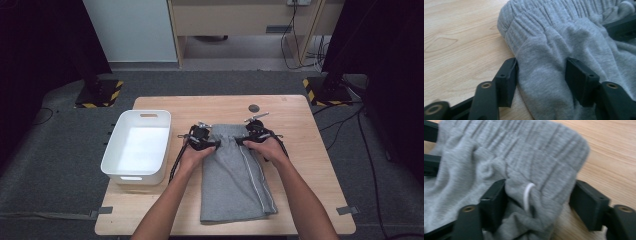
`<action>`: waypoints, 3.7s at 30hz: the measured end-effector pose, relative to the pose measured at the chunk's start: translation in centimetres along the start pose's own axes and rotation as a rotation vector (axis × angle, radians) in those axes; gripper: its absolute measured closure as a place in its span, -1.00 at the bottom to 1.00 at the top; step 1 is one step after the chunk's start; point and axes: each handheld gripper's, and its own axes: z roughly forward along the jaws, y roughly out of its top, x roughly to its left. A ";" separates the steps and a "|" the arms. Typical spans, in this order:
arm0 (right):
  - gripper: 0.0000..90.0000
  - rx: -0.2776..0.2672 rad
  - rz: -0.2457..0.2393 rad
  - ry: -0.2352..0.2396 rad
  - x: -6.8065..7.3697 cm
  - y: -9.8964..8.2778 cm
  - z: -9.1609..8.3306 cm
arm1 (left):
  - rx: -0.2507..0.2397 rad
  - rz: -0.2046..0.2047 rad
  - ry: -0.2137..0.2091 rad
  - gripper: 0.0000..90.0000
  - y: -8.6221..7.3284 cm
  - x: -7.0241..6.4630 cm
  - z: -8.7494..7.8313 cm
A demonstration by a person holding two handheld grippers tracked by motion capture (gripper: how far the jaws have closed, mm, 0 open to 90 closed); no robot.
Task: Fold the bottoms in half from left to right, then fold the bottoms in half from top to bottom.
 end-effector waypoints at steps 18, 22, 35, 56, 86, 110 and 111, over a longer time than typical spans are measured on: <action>0.72 0.026 -0.014 0.021 1.7 0.0 -0.8 | 0.052 0.017 -0.022 0.80 0.1 -1.1 -0.4; 0.74 0.005 -0.036 0.006 2.0 0.3 -1.8 | 0.040 0.030 -0.019 0.83 0.4 -1.2 -1.0; 0.75 -0.103 -0.052 -0.009 2.7 1.3 -5.4 | -0.029 0.066 0.011 0.85 2.7 -2.0 -4.2; 0.75 -0.202 -0.071 -0.027 2.5 3.0 -8.2 | -0.101 0.103 0.035 0.85 5.4 -2.6 -6.5; 0.75 -0.234 -0.100 -0.039 3.3 4.7 -9.3 | -0.130 0.097 0.052 0.85 6.5 -2.1 -7.7; 0.75 -0.247 -0.096 -0.052 2.8 5.6 -9.8 | -0.144 0.098 0.062 0.85 7.8 -1.9 -7.6; 0.75 -0.247 -0.097 -0.053 2.8 5.7 -9.7 | -0.144 0.095 0.063 0.85 7.8 -1.9 -7.6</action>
